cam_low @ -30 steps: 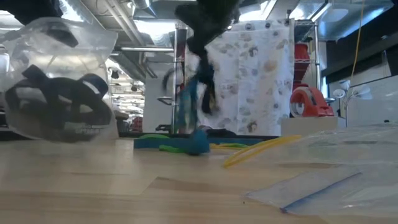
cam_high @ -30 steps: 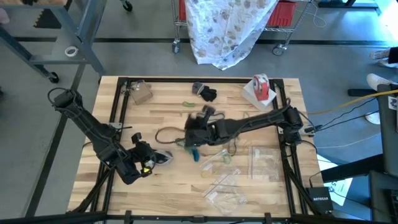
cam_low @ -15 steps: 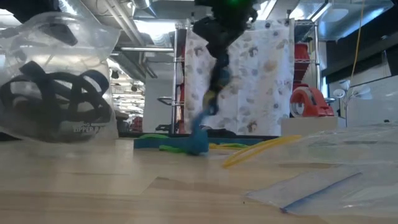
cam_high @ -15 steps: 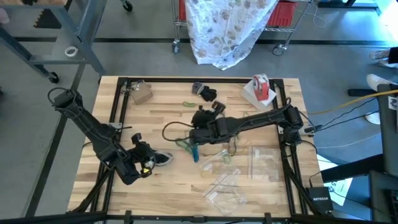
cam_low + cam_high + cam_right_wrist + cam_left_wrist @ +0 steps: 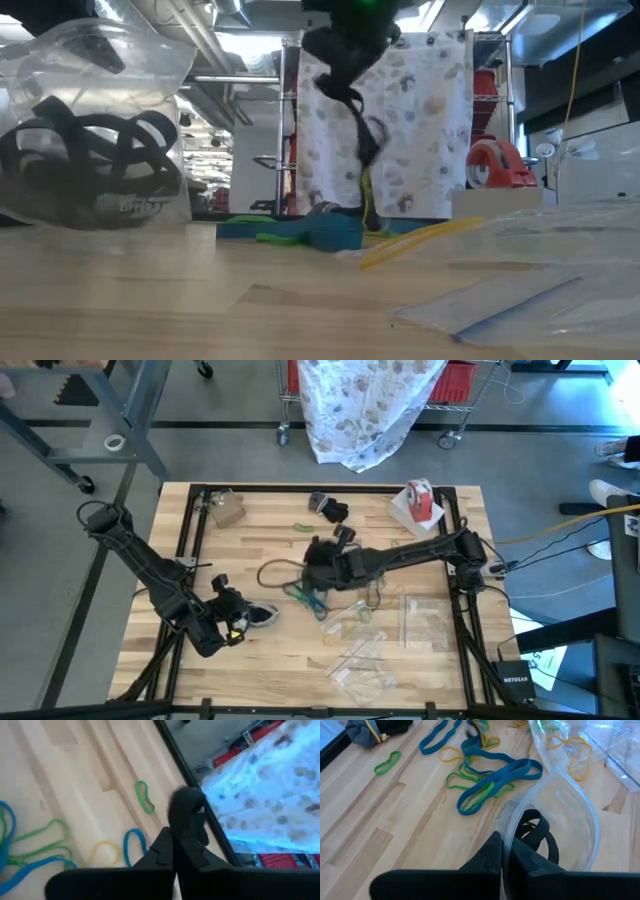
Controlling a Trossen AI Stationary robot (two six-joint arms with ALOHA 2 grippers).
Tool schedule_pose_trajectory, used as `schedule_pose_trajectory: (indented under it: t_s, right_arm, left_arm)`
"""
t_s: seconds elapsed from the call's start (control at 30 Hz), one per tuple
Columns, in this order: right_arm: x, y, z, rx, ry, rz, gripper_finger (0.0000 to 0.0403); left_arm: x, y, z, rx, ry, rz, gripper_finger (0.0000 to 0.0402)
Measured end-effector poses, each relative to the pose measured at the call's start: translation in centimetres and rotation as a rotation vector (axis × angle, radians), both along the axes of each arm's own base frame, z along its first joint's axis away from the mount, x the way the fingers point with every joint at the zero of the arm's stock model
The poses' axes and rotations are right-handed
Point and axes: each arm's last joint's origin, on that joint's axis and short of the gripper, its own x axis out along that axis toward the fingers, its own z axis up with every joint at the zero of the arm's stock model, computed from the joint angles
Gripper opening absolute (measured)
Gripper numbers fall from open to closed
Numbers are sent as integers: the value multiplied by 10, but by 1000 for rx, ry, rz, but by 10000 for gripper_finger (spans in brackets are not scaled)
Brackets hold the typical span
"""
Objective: Sort rubber bands
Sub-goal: Put the black rubber band into the transparent zip bag
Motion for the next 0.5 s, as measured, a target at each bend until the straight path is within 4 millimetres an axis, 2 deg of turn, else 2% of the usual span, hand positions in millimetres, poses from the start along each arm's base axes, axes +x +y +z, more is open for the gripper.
schedule_pose_trajectory:
  t_s: [0.07,0.17,0.23,0.3,0.43,0.5]
  right_arm:
    - [5,2,-1,128,6,88,1]
    - [12,14,-2,385,50,365,1]
    - [16,19,-1,434,27,454,1]
    - [17,17,1,331,-8,374,1]
    - [7,1,4,-29,-72,12,1]
    - [5,-5,5,-66,-83,-40,1]
  left_arm:
    - [0,0,0,0,0,0,0]
    - [0,0,0,4,2,-2,0]
    - [1,0,-1,7,5,-2,0]
    - [1,0,-1,7,5,-2,0]
    - [1,0,-1,5,4,0,0]
    - [1,0,-1,5,4,-1,0]
